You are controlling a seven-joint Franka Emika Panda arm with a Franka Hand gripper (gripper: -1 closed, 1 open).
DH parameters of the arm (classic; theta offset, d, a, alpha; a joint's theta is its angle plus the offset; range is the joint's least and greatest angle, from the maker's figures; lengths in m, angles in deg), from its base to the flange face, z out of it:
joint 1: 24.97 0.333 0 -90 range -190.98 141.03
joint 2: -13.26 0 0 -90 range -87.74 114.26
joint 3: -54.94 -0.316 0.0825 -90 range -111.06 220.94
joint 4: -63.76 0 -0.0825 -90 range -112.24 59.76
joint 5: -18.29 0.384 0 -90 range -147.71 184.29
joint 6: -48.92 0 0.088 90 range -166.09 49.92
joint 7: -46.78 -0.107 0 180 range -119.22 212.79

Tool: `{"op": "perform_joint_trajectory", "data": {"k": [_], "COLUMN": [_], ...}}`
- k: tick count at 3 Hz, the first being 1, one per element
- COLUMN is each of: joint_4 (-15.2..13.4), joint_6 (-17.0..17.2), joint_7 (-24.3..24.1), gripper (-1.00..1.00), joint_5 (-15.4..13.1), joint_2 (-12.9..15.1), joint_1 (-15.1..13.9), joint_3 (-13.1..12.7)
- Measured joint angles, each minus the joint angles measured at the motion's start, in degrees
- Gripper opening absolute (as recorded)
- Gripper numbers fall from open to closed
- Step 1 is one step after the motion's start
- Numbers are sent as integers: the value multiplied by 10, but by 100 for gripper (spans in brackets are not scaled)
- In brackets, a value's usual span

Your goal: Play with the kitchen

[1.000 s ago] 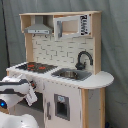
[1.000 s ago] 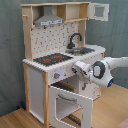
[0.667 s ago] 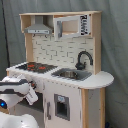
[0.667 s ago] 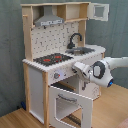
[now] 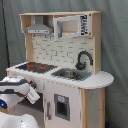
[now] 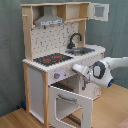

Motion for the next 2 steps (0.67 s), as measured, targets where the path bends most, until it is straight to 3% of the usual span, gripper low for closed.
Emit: {"op": "perform_joint_trajectory", "data": {"k": [2], "joint_4": [-1], "joint_6": [0], "joint_7": [131], "gripper": [-100], "joint_5": [0], "joint_2": [0], "joint_1": [0], "joint_3": [0]}}
